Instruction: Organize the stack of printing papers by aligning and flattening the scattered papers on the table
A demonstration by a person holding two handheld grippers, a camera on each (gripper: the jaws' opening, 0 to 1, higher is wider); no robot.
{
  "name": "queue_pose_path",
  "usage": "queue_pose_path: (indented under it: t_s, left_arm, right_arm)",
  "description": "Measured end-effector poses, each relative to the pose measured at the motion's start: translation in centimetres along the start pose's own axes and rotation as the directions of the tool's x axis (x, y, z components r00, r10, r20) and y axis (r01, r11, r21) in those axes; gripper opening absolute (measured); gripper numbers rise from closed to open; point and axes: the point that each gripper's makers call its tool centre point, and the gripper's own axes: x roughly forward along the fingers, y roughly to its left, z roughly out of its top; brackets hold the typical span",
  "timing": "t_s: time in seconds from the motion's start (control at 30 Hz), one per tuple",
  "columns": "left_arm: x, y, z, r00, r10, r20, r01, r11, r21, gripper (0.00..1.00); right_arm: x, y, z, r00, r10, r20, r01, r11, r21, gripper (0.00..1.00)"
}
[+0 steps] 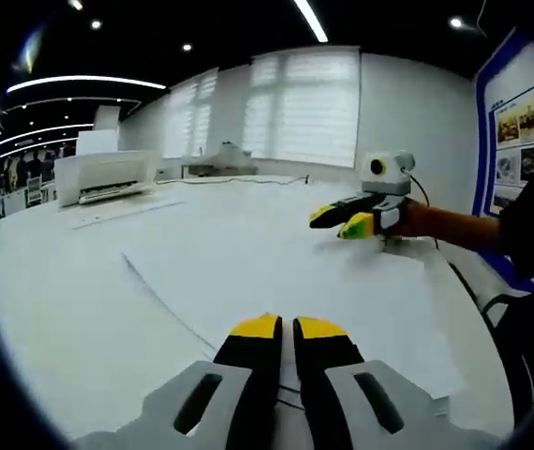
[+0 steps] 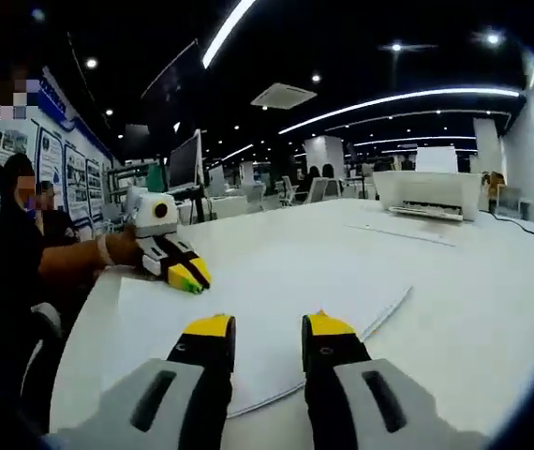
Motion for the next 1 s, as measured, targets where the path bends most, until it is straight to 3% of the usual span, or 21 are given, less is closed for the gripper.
queue_pose_path:
  t_s: [0.07,0.1,0.2,0.5,0.6,0.8,0.9,1.0]
  left_arm:
    - [0.0,-0.3,0.0,1.000,-0.003,0.001,0.003,1.000,0.000,0.13]
    - [0.1,-0.2,0.1,1.000,-0.001,0.002,0.001,1.000,0.004,0.15]
    - [0.0,-0.3,0.1,1.000,0.015,0.003,-0.015,1.000,0.021,0.21]
    - [-0.1,0.5,0.3,0.997,0.076,0.014,-0.076,0.996,0.047,0.33]
    - [-0.6,1.3,0.3,0.996,0.088,0.022,-0.089,0.995,0.042,0.35]
    - [-2.1,0.9,1.0,0.992,0.114,0.053,-0.115,0.993,0.014,0.40]
    - [-3.1,1.4,1.4,0.988,0.137,0.075,-0.137,0.991,-0.004,0.41]
    - [-4.6,1.9,0.3,0.983,0.177,0.036,-0.177,0.984,-0.012,0.44]
  right_arm:
    - [0.0,0.1,0.2,1.000,-0.016,-0.024,0.014,0.996,-0.093,0.25]
    - [0.0,0.3,0.7,1.000,-0.003,0.004,0.004,0.994,-0.105,0.25]
    - [0.0,1.2,0.5,1.000,-0.002,0.012,0.003,0.998,-0.064,0.26]
    - [-0.1,1.6,-0.6,0.998,-0.046,-0.039,0.040,0.989,-0.143,0.26]
    - [-0.4,1.4,-0.2,0.998,-0.058,-0.016,0.056,0.990,-0.129,0.28]
    - [-1.6,1.5,0.6,0.997,-0.072,0.026,0.074,0.992,-0.098,0.29]
    - [-2.7,1.7,1.4,0.994,-0.090,0.056,0.092,0.995,-0.041,0.31]
    - [-3.7,2.1,0.7,0.994,-0.109,0.009,0.110,0.993,-0.047,0.31]
